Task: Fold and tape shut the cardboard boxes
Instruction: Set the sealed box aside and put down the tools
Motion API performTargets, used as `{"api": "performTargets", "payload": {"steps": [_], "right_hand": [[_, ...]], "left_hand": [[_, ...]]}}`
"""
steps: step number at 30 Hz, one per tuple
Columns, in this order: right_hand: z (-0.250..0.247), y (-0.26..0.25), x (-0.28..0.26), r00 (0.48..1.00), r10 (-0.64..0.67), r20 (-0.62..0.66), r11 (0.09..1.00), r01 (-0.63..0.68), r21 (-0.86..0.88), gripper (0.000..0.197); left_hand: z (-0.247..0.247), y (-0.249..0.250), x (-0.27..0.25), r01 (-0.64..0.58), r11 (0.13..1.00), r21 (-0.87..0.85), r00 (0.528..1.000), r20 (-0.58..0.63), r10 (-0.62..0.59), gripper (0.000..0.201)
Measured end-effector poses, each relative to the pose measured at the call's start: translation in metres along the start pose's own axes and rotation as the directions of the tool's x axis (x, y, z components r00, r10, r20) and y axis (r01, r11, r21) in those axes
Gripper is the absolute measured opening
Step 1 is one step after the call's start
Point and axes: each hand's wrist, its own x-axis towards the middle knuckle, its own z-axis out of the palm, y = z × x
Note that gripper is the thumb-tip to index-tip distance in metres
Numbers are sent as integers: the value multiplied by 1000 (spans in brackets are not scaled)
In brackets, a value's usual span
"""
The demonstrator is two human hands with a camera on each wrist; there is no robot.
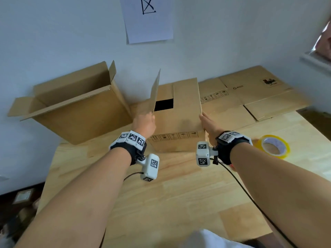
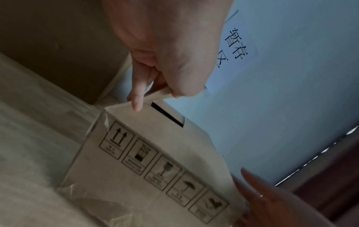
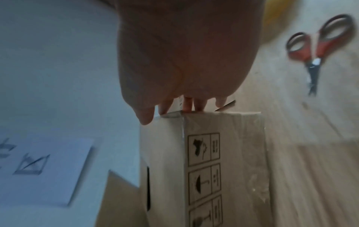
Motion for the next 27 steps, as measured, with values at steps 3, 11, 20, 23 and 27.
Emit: {"api": "performTargets", "payload": {"steps": [3, 11, 20, 23, 27], "right_hand": [[12, -31, -18, 997, -82, -9, 993, 81, -88, 84], [53, -134, -60, 894, -400, 200, 763, 446, -467, 57], [101, -96, -41, 887, -149, 437, 478, 451, -754, 60], [100, -99, -36, 888, -167, 428, 627, 431, -649, 57], [80, -97, -21, 896, -435, 89, 678, 391, -623, 46]], "left_hand": [[4, -9, -3, 45, 998, -47, 999, -16, -46, 37], [27, -40, -11, 275, 919, -281, 946, 251, -206, 31], [16, -36, -9, 370, 512, -775, 928, 335, -163, 34], [-5, -25, 8, 295, 587, -754, 953, 186, -240, 43], [0, -4, 22, 234, 641, -731, 972, 159, -173, 61]]}}
